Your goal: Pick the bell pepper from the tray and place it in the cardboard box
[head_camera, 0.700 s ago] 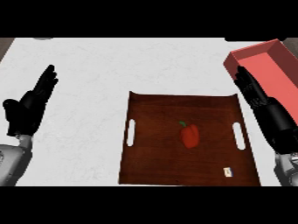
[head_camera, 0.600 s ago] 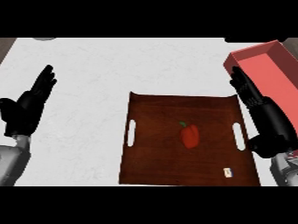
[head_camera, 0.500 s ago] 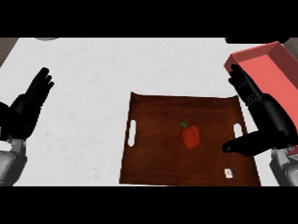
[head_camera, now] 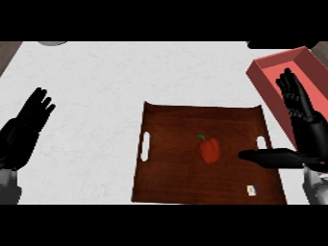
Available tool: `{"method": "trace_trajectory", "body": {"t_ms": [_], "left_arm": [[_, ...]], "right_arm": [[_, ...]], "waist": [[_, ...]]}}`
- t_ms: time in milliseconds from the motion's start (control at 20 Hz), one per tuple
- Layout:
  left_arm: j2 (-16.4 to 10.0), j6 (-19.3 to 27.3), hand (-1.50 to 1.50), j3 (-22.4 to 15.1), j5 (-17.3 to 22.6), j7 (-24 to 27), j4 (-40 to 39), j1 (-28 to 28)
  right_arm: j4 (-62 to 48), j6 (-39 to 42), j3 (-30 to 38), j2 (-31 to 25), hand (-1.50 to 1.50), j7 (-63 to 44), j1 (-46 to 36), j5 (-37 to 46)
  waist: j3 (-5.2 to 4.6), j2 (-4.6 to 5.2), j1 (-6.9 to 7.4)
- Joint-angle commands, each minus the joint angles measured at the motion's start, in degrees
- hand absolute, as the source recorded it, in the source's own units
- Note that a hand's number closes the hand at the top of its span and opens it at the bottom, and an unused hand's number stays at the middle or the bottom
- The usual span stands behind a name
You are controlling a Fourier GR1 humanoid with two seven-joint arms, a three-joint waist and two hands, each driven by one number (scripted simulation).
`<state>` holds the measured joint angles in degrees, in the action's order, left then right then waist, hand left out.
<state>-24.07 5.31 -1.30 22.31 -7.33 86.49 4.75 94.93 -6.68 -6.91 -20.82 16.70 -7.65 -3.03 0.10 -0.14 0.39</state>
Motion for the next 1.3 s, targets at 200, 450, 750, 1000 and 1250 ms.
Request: {"method": "trace_trajectory", "body": {"t_ms": [200,450,750,1000,1250], "left_arm": [[-1.04,-1.30,0.00,1.70,1.77,-2.75,3.33,-2.72],[-1.58,-1.27,0.00,1.59,1.92,-4.43,4.99,-1.83],[0.23,-1.13,0.00,0.78,0.51,-2.05,5.21,-4.52],[-2.66,-4.11,0.00,4.73,2.80,-3.90,3.57,-1.28],[0.65,-1.48,0.00,2.83,-0.43,-4.66,7.77,-4.70]], "right_arm": [[8.94,3.93,-8.19,-9.90,-1.50,-5.22,4.51,14.98],[11.84,10.38,-10.70,-18.92,-1.50,-22.96,-2.18,24.46],[15.10,23.44,-18.90,-18.23,-1.50,-42.71,-8.74,28.42],[10.47,31.48,-22.39,-8.58,-1.50,-55.03,-17.05,26.97],[7.26,35.66,-23.09,0.14,-1.50,-62.93,-19.05,26.29]], "waist": [[-0.28,-0.27,-0.60],[-0.45,-0.32,0.35],[-0.35,-0.07,0.85],[-0.20,0.18,0.38],[-0.13,0.09,0.13]]}}
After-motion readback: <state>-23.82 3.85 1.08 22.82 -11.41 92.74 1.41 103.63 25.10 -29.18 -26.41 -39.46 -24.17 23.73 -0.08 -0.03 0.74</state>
